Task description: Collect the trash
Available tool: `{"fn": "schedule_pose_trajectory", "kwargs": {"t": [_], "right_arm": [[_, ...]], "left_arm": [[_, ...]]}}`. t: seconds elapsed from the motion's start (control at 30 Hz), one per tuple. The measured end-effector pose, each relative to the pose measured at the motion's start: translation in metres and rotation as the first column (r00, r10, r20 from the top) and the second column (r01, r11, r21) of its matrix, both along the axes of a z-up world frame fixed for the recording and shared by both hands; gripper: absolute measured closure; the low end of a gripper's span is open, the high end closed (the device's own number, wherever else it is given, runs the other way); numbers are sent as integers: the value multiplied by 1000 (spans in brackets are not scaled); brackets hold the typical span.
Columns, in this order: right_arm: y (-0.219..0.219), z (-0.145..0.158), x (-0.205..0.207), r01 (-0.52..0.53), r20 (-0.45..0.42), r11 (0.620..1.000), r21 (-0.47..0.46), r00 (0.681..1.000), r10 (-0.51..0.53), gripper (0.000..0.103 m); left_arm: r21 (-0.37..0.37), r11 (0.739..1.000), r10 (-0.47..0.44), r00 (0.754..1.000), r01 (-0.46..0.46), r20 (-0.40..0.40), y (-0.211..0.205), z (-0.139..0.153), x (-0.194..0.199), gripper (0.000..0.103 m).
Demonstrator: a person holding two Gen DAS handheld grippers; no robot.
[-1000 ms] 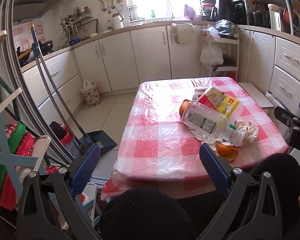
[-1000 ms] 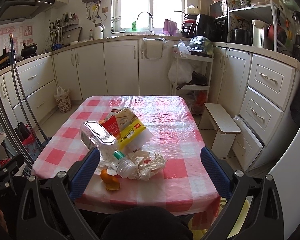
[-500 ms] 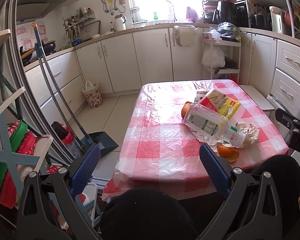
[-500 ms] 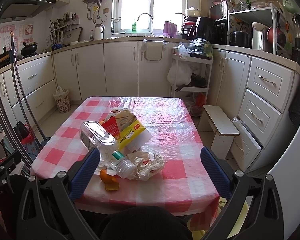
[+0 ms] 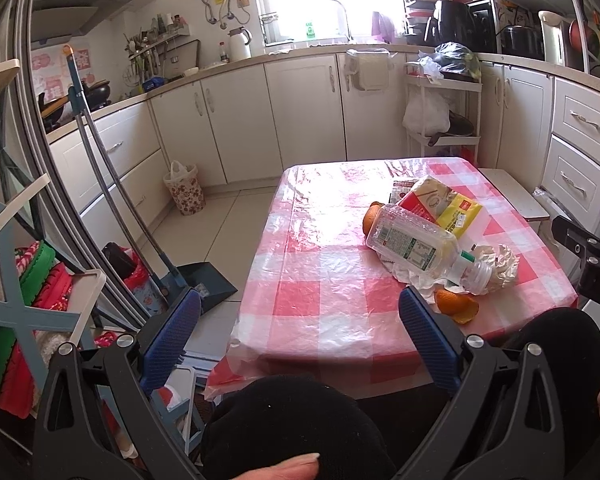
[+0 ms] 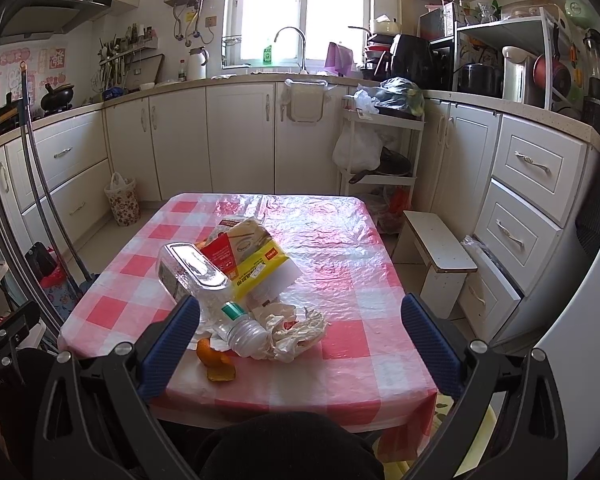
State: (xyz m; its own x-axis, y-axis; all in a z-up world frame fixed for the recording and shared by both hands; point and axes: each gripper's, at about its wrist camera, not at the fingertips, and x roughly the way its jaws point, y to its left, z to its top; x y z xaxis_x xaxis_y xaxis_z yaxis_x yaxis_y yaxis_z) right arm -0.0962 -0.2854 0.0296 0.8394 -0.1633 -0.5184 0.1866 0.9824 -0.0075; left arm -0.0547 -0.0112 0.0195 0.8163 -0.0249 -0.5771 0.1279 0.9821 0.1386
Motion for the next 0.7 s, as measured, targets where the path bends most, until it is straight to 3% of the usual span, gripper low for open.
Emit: {"fn": "schedule_pose_trajectory", "kwargs": {"t": [0.43, 0.7], "right_arm": [[-2, 3, 6, -42, -32, 999, 18, 999, 43, 6], [-35, 33, 28, -59, 38, 995, 85, 998, 55, 6]], "left_arm": [[16, 1000, -22, 1000, 22, -22, -3, 2, 4, 7], [-43, 996, -76, 994, 73, -79, -16, 5, 23, 7]]}}
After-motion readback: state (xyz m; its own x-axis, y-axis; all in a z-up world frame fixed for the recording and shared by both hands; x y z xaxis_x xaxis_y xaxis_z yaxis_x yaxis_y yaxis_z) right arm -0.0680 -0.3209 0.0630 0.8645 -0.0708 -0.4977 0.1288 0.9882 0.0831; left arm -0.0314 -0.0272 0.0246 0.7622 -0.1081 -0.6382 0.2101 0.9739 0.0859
